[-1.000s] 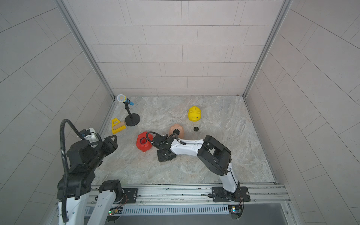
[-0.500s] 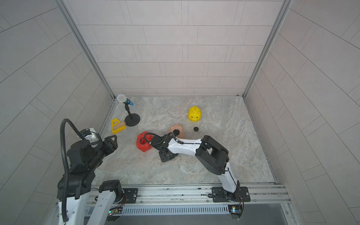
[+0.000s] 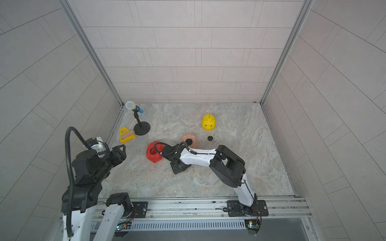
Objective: Close piggy banks
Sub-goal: Pick up the knob at the center of the board.
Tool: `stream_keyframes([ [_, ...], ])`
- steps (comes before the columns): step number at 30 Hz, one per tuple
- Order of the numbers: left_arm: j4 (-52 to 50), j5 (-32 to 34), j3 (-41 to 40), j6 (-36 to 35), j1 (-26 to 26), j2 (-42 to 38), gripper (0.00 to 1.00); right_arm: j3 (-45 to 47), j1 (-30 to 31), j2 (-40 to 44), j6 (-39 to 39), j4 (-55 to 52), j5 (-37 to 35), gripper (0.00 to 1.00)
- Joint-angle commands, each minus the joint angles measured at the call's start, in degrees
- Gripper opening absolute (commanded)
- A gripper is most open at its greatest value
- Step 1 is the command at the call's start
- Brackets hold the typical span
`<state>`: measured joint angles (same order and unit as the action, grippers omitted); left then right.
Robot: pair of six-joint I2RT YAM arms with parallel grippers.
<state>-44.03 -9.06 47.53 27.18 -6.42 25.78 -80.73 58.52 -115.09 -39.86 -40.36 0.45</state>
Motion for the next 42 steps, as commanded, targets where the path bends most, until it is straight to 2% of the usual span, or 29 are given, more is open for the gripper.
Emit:
stream_keyframes([
  [1,0.4,0.0,-0.9,0.0,-0.3,0.4,0.67,3.1,-0.3,0.9,0.3,-2.4,-3.2,0.0],
  [8,0.2,-0.3,-0.6,0.8,-0.2,2.3,0.67,3.6,-0.8,7.2,0.9,-3.4,-5.0,0.0],
  [12,2.3,-3.2,-1.7,4.0,-0.3,4.6,0.67,2.0,-0.9,11.5,1.0,-6.1,-6.5,0.0],
  [14,6.3,-7.4,-3.9,6.7,-0.3,6.2,0.67,0.9,-1.0,13.0,0.5,-7.0,-5.4,0.0],
  [20,16.9,-8.3,-9.4,13.2,-0.3,13.0,0.67,0.5,-1.0,18.6,-3.8,-4.6,-3.8,0.0],
  [23,20.1,-9.1,-11.3,14.0,-0.3,16.0,0.66,-0.2,-1.0,20.4,-6.7,-2.9,-3.8,0.0],
  [28,31.1,-9.5,-18.1,18.5,-0.4,20.0,0.67,-3.0,-1.0,19.4,-11.5,0.3,-0.7,0.0],
  [38,50.5,-13.9,-23.5,22.7,-0.4,33.1,0.67,-1.5,-0.7,15.1,-21.2,16.6,7.1,0.0],
  [42,52.4,-18.0,-23.8,23.4,-0.4,36.3,0.66,-4.2,-0.1,12.1,-21.8,16.7,7.3,0.0],
])
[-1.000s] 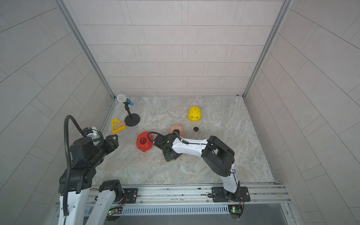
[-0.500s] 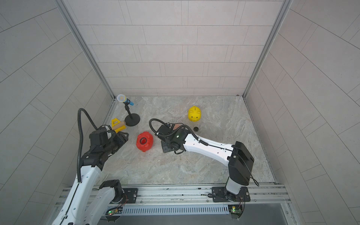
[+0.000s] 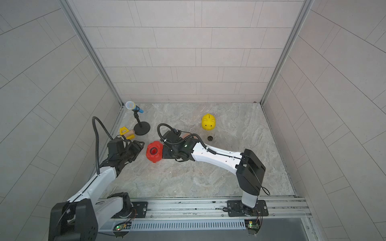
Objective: Close piggy banks
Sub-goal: Pick up the knob at the center of the board, then adjust the piggy bank at the center of the board.
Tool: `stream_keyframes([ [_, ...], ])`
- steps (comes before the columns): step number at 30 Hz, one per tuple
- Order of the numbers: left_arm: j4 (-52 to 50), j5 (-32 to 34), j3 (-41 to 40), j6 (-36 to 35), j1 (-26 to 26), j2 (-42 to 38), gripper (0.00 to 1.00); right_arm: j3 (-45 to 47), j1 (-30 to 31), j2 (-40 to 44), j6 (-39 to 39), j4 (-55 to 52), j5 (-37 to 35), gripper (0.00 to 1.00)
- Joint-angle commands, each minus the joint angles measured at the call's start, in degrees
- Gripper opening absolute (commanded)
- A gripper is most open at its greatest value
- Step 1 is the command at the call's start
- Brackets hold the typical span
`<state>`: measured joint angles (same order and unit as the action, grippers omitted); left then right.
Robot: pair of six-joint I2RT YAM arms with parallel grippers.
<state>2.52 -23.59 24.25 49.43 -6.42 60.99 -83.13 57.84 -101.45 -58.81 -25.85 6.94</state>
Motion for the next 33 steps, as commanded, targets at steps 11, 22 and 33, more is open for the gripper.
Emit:
stream_keyframes([
  [11,7.9,-4.9,-3.0,3.1,-0.4,1.7,0.65,-6.9,1.6,-7.1,-6.6,3.8,-1.5,0.0],
  [22,9.0,-8.0,-5.7,5.3,-0.4,1.5,0.65,-11.2,1.7,-11.4,-7.7,3.7,-2.3,0.0],
  [33,7.3,-9.2,-6.7,5.8,-0.4,-0.3,0.66,-13.0,1.7,-13.4,-8.2,1.9,-2.9,0.0],
])
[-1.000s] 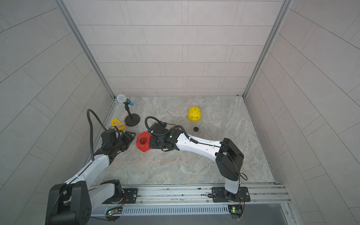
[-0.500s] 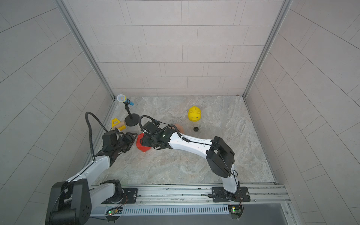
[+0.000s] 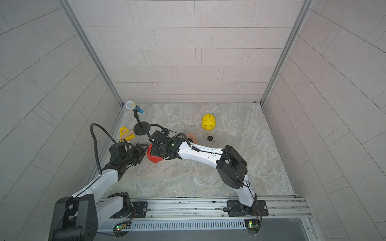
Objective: Close piggy banks
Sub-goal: Adjust the piggy bank at the center of the board, then insert the knob into the piggy bank.
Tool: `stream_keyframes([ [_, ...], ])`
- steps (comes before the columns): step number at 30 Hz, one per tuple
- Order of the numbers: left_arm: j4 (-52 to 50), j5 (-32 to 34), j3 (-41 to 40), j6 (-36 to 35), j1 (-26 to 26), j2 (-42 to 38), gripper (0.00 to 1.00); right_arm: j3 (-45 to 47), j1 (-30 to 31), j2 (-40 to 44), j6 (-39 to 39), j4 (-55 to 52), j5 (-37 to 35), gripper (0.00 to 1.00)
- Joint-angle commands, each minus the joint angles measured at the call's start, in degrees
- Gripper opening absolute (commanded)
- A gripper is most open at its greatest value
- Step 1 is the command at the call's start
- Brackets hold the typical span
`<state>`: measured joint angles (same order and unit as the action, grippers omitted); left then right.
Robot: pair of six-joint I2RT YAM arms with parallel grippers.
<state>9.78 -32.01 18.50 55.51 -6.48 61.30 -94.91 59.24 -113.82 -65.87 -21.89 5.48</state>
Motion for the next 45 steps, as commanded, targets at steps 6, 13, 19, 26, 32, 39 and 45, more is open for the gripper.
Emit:
stream_keyframes([
  [6,-0.5,-0.9,-1.3,-0.6,-0.4,-0.2,0.66,-3.0,0.4,-2.8,-1.3,-3.3,-1.3,0.0],
  [13,-0.4,-1.0,-1.5,-1.2,-0.4,1.0,0.66,-4.9,0.3,-4.7,-1.8,-4.4,-1.8,0.0],
  [19,0.2,-1.1,-1.5,-1.5,-0.4,2.4,0.66,-6.1,0.4,-6.0,-2.5,-5.3,-2.5,0.0],
  [26,0.1,-1.0,-1.5,-2.1,-0.5,2.7,0.66,-5.7,0.5,-6.1,-2.8,-5.9,-3.6,0.0],
  [32,0.1,-0.9,-1.5,-2.2,-0.5,2.8,0.66,-5.4,0.6,-5.7,-3.1,-6.7,-4.9,0.0],
  [39,-0.1,-0.6,-1.5,-2.6,-0.6,2.8,0.66,-4.1,0.7,-5.1,-4.0,-7.1,-6.5,0.0],
  [45,-0.2,-0.5,-1.5,-2.8,-0.5,2.9,0.66,-3.0,0.6,-4.8,-4.7,-6.7,-7.0,0.0],
])
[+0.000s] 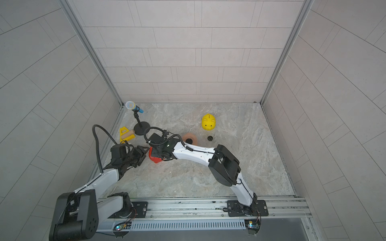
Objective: Close piggy banks
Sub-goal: Insert the knob into the piggy bank.
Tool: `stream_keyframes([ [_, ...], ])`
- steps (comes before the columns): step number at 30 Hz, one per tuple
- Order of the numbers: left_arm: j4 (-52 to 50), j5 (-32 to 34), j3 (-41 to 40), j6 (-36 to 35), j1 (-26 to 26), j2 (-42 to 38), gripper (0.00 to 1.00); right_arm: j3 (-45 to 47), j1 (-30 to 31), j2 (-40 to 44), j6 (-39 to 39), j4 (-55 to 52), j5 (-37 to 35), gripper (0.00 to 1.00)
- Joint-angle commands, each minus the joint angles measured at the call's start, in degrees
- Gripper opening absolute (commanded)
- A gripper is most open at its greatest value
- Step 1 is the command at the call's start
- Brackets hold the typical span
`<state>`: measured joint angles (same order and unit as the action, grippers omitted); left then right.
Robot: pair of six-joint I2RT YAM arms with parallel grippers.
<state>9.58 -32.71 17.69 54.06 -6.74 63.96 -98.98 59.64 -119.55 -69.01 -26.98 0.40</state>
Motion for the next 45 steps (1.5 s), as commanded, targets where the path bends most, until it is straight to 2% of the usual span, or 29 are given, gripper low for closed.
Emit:
stream_keyframes([
  [1,0.0,0.2,-0.7,-1.4,-0.3,0.3,0.66,1.1,0.2,0.9,-1.6,-1.6,-2.0,0.0],
  [33,3.3,-2.1,-3.5,-1.3,-0.1,0.3,0.66,-1.3,0.1,-2.3,-10.8,-6.4,-3.3,0.0],
  [45,7.1,-3.0,-3.8,-1.5,0.1,4.3,0.66,-3.7,-0.6,-5.0,-9.5,-7.5,-1.3,0.0],
])
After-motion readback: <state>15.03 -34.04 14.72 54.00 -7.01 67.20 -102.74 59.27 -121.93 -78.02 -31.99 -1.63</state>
